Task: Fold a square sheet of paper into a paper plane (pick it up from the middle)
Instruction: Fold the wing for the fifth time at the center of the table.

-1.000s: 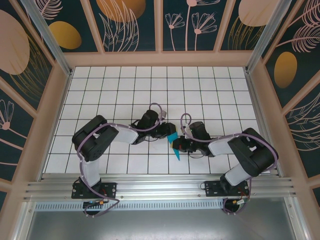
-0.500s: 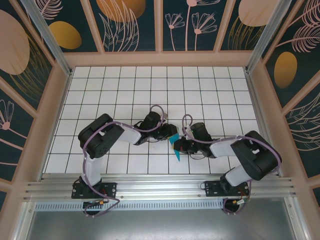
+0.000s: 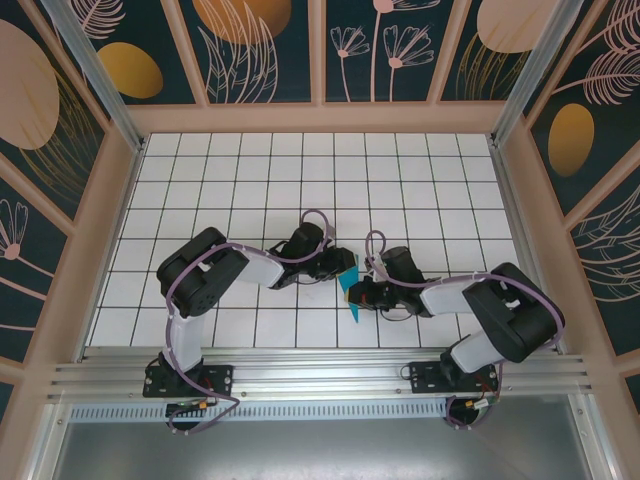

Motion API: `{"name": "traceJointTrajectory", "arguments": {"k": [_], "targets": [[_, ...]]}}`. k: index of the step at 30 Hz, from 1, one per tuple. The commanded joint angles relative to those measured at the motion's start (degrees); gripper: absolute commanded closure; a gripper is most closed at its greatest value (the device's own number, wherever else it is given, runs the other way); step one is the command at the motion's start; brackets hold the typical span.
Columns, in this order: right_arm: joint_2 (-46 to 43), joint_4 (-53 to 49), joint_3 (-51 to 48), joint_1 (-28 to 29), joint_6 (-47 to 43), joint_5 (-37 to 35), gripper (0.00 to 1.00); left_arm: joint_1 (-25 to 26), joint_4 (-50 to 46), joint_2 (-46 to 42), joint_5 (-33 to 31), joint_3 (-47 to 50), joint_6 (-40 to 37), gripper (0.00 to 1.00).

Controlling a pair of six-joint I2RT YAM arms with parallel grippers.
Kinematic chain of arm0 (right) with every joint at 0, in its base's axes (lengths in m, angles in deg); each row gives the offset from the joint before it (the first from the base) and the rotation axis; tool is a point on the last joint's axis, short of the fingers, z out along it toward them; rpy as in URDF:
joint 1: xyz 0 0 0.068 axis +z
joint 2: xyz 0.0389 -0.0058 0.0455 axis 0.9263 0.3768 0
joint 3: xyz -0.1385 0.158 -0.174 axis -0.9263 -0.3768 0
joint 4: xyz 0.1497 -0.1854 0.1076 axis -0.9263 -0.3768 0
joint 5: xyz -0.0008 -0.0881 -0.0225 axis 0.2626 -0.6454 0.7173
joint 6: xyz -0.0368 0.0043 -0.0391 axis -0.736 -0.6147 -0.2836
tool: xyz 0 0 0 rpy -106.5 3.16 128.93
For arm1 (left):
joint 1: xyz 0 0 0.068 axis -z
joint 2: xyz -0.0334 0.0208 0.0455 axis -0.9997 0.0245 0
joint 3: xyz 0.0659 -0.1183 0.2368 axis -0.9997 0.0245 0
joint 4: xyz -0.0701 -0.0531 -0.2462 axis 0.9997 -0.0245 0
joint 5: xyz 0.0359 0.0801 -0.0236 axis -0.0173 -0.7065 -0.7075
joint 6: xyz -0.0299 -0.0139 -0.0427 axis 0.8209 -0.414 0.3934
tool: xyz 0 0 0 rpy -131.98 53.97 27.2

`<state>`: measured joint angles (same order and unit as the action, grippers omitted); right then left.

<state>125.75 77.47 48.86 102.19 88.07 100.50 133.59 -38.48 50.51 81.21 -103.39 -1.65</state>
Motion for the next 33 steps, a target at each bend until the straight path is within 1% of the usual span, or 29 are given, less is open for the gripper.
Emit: {"name": "traceJointTrajectory", "arguments": {"k": [1,4,7,8,12,17,21,23,25,28,30,33], "targets": [[-3.3,-10.9,-1.9,1.1,0.5,0.1,0.97,-0.2,-8.4,3.7,-6.2,0.4,-2.6,0.68],[-7.5,-11.2,-2.6,1.1,0.7,1.5,0.96,-0.2,-9.6,3.5,-6.7,0.2,-3.4,0.68],[-6.4,-10.4,-3.7,1.1,0.4,2.5,0.95,-0.2,-9.9,3.8,-6.4,0.0,-3.6,0.68],[-5.0,-10.8,-3.8,1.0,0.0,2.2,0.96,-0.2,-9.9,3.8,-6.3,-0.1,-3.6,0.68],[-0.8,-14.9,-3.5,1.1,-0.5,-3.6,0.97,-0.1,-10.6,3.6,-6.4,-0.4,-4.0,0.67],[-3.5,-18.6,-1.8,1.0,-2.4,-4.9,1.00,-0.2,-11.0,3.5,-6.5,-0.7,-3.9,0.67],[-6.5,-16.9,-1.7,1.5,-2.7,0.7,0.99,-0.2,-11.6,3.4,-6.8,-1.1,-4.3,0.67],[-7.2,-16.4,-2.2,2.3,-2.8,1.6,0.98,-0.2,-11.8,3.6,-6.7,-1.3,-4.4,0.67],[-6.3,-17.1,-2.9,2.5,-3.5,1.7,0.98,-0.2,-11.8,3.8,-6.7,-1.4,-4.4,0.67],[-5.1,-17.1,-3.9,2.6,-2.8,-0.1,0.99,-0.2,-12.0,3.9,-6.7,-1.4,-4.4,0.68],[-5.9,-16.7,-4.2,2.5,-2.5,-0.1,0.99,-0.2,-12.2,3.7,-6.9,-1.4,-4.4,0.67],[-8.7,-19.3,-2.9,2.6,-2.8,-0.9,0.99,-0.2,-12.4,3.8,-7.0,-1.4,-4.3,0.68]]}}
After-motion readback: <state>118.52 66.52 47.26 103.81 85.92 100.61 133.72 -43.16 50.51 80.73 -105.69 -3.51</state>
